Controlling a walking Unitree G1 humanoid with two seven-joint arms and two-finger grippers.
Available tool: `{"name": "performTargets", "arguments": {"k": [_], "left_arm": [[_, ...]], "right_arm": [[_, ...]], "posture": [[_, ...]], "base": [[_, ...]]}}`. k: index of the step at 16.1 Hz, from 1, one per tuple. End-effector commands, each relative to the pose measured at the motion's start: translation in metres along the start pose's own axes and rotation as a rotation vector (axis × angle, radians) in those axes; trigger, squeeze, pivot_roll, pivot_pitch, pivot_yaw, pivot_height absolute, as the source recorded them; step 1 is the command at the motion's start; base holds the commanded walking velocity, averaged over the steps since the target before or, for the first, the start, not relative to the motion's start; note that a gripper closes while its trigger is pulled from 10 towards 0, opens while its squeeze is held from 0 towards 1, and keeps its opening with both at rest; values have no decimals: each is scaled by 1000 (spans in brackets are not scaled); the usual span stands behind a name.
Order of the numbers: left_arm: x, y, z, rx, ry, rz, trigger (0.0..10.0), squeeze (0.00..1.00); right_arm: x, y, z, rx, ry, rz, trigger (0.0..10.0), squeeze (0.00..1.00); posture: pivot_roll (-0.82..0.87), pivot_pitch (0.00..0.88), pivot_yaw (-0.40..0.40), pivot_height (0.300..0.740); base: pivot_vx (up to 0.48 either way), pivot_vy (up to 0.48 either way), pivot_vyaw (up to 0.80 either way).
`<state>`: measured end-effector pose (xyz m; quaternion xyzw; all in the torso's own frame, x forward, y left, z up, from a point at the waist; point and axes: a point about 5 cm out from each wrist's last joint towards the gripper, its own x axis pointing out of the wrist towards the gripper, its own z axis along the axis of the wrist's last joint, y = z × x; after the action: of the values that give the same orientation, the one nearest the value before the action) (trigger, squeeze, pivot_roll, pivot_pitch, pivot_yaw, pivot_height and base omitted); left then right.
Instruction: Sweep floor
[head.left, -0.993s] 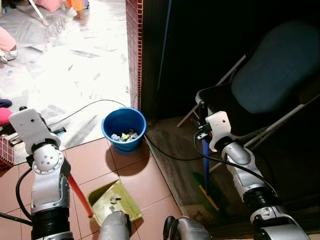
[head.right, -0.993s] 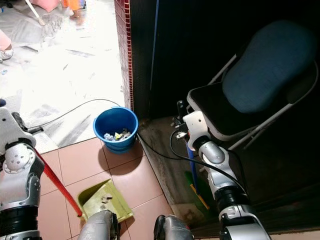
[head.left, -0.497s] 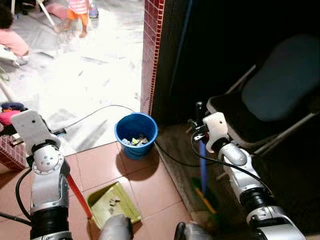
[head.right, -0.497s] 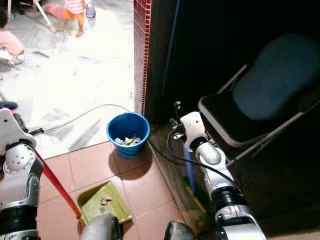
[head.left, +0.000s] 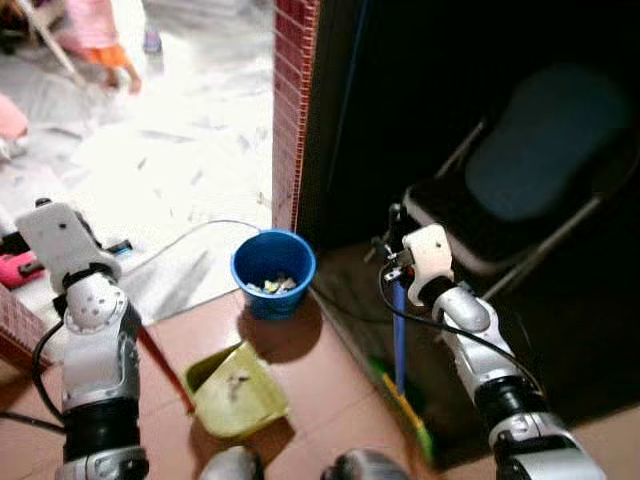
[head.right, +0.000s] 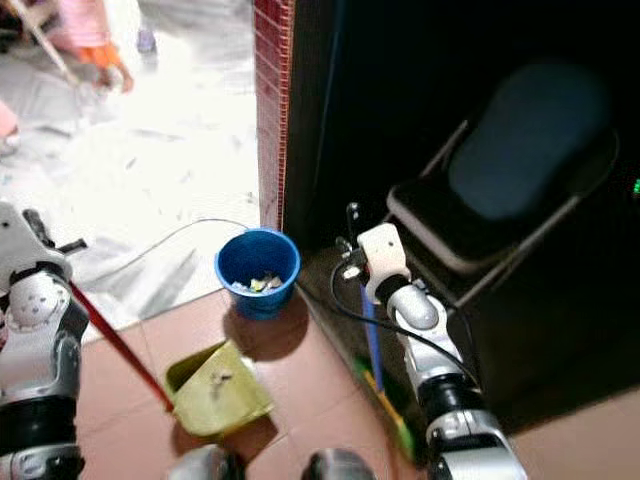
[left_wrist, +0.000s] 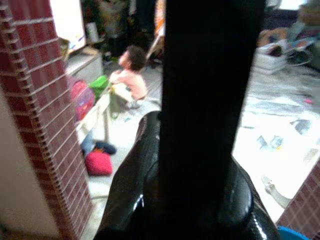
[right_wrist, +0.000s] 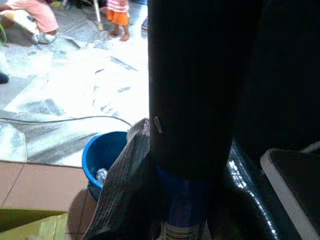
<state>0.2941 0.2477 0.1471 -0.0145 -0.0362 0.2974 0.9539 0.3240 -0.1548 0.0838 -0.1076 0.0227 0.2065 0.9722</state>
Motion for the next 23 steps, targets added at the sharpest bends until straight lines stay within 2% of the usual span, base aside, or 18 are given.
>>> {"name": "performTargets", "arguments": {"k": [1, 7, 14, 17, 23], "left_arm": [[3, -1, 14, -10, -55, -8, 10000, 0], [-1, -8, 10, -27, -29, -36, 10000, 0], [5, -6, 17, -33, -53, -24, 10000, 0], [5, -14, 24, -89, -79, -63, 10000, 0], [32, -17, 79, -178, -237, -12, 10000, 0]], "right_arm": [[-2, -5, -1, -1, 7, -15, 10000, 0], [-1, -2, -3, 3, 12, -14, 10000, 0], [-2, -2, -5, 6, 18, -19, 10000, 0], [-3, -1, -6, 25, 12, -44, 10000, 0], [0, 2, -3, 32, 1, -50, 10000, 0]], "posture": [[-30, 53, -32, 740], [-29, 45, -30, 740], [-29, 45, -31, 740], [-29, 32, -33, 740], [-34, 30, -30, 740]], "base": [[0, 480, 0], [0, 480, 0], [0, 480, 0], [0, 0, 0], [0, 0, 0]]}}
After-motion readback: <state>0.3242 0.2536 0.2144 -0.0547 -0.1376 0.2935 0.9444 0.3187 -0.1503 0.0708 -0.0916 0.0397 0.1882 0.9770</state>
